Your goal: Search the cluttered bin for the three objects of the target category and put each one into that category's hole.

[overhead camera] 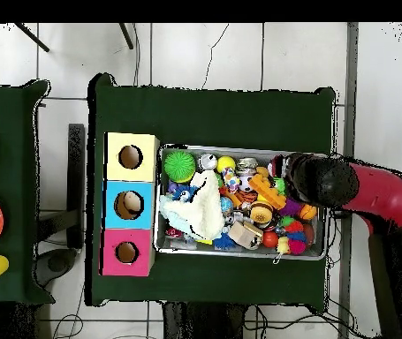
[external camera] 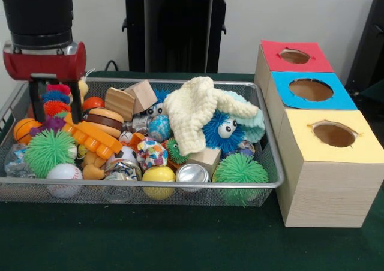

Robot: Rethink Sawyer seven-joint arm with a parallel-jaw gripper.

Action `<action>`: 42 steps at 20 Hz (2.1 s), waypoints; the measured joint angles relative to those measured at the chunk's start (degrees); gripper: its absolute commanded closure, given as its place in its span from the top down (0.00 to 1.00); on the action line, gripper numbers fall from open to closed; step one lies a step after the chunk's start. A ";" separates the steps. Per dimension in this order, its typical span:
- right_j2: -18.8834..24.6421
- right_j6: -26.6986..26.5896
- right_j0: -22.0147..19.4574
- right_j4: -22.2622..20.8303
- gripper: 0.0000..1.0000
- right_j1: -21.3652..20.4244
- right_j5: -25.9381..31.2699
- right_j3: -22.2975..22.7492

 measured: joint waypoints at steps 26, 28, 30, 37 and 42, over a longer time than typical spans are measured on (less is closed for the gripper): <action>2.64 0.00 -1.78 -4.23 1.00 5.97 0.26 -2.76; 2.79 0.00 -2.03 -4.27 1.00 5.98 0.56 -3.30; 3.48 0.00 -2.80 -4.28 1.00 6.06 1.24 -4.57; 5.37 -0.46 -4.38 -4.33 1.00 6.10 2.51 -7.26; 5.99 -0.59 -4.59 -4.34 1.00 6.11 3.39 -8.95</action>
